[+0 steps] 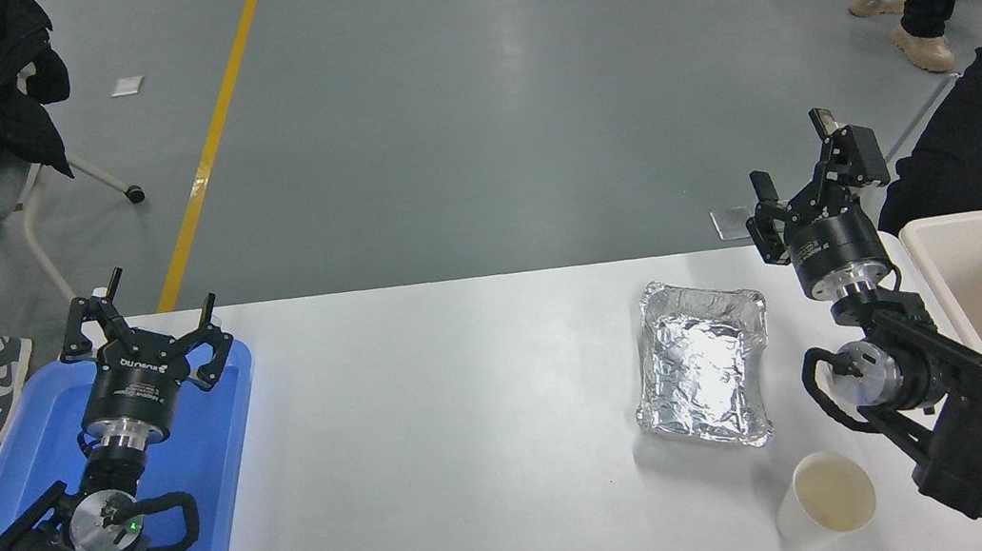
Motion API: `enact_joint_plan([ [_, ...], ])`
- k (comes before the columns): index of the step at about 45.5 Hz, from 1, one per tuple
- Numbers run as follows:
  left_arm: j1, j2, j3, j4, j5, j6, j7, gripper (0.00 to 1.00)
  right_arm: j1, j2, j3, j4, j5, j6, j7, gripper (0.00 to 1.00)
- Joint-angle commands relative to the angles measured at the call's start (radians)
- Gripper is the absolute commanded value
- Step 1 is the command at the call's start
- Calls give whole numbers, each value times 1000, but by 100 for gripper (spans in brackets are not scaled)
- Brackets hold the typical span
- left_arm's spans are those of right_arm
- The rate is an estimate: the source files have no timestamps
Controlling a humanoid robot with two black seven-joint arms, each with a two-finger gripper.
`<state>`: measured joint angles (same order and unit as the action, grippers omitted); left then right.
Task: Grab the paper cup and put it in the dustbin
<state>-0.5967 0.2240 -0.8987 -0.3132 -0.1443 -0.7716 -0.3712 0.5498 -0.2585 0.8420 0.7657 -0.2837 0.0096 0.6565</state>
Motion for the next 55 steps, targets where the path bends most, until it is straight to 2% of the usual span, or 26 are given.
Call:
enact_joint_plan([
  [1, 0, 0, 0, -1, 0, 0, 0, 100, 6, -31, -20, -2, 0, 1, -1, 100],
  [14, 0, 0, 0, 0, 0, 0, 0, 100, 27, -70, -87, -2, 3, -2, -12, 100],
  [16, 0, 0, 0, 0, 0, 0, 0, 100, 32, -74, -89, -2, 14, -2, -35, 100],
  [22, 0, 0, 0, -1, 0, 0, 0, 100, 74, -114, -139, -5, 99, -22, -165, 100],
  [25, 0, 0, 0, -1, 0, 0, 0, 100, 120, -149, -208, -3, 167, -46, -208, 100],
  [36, 0, 0, 0, -1, 0, 0, 0, 100, 439, -347, -725, 15, 362, -71, -340, 100],
  [40, 0, 0, 0, 0, 0, 0, 0, 100, 556, -402, -923, 40, 360, -62, -365, 100],
  [47, 0, 0, 0, 0, 0, 0, 0, 100, 784, -468, -1269, 109, 338, -31, -380, 100],
  [55, 0, 0, 0, -1, 0, 0, 0, 100, 1061, -476, -1621, 225, 183, 116, -406, 100],
])
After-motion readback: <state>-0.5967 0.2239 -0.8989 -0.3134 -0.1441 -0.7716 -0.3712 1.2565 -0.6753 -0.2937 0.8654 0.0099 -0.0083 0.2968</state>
